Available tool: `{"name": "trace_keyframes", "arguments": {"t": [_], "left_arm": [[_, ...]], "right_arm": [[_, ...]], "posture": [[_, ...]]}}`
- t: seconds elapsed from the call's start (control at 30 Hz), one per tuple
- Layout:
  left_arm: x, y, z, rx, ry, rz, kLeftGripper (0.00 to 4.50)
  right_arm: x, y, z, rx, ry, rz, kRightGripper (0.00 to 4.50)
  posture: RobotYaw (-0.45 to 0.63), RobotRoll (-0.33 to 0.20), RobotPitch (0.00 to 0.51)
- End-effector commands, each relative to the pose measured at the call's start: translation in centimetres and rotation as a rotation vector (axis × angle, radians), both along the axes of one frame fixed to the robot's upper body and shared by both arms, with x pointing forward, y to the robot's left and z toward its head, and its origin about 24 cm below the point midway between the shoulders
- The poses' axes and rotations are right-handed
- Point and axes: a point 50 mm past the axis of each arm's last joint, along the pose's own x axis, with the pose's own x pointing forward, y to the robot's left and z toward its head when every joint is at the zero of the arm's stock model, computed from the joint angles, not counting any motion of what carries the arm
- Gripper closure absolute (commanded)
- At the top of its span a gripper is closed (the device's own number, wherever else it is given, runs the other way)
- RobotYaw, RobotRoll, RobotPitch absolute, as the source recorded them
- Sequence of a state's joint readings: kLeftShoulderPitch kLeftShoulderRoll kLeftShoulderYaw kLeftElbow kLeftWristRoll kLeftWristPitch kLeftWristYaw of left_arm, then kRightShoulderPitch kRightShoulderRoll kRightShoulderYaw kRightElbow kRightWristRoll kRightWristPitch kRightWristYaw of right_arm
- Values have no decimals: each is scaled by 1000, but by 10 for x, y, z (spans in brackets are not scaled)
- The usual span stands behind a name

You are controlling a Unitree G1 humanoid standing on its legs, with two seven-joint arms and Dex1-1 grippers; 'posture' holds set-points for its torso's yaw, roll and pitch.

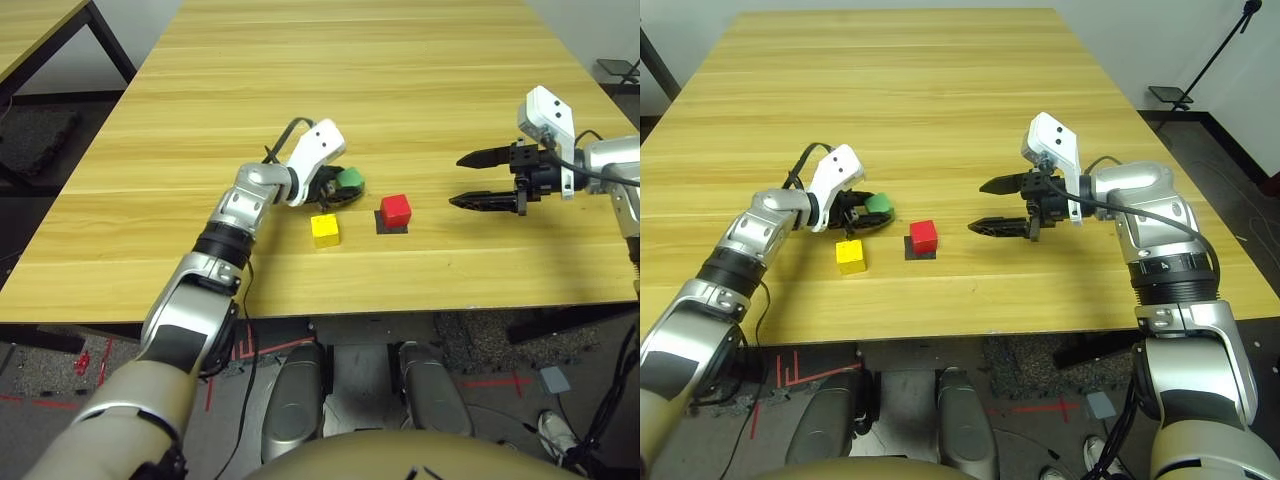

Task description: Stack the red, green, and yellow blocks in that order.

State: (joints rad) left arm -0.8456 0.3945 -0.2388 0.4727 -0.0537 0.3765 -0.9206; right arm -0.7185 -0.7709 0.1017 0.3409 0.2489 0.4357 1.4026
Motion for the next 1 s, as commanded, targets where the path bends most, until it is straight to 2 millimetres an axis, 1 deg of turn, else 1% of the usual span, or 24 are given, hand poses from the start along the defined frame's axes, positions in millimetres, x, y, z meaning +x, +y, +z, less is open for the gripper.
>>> {"name": "trace_keyframes", "arguments": {"t": [0.03,0.1,0.2,0.33,0.63,0.8,1.0], "left_arm": [[-15,-18,17,-12,39,-67,2407],[-24,-29,22,-2,77,-78,2407],[-36,-44,24,11,122,-98,2407],[-43,-60,21,10,144,-123,2407],[-39,-68,3,5,163,-153,2407],[-34,-67,1,-4,156,-161,2407],[-33,-65,-1,-5,155,-166,2407]], "right_arm": [[0,-8,-4,1,8,-23,0],[0,-9,-5,1,13,-30,0],[0,-9,-8,1,19,-35,0],[1,-7,-9,9,23,-37,0],[-2,-5,-11,20,28,-47,0],[-6,-8,-11,24,34,-67,0],[-6,-9,-10,28,29,-82,0]], "posture": [[257,-100,101],[262,-92,107],[264,-88,110],[258,-85,116],[224,-83,122],[210,-82,125],[202,-80,124]]}}
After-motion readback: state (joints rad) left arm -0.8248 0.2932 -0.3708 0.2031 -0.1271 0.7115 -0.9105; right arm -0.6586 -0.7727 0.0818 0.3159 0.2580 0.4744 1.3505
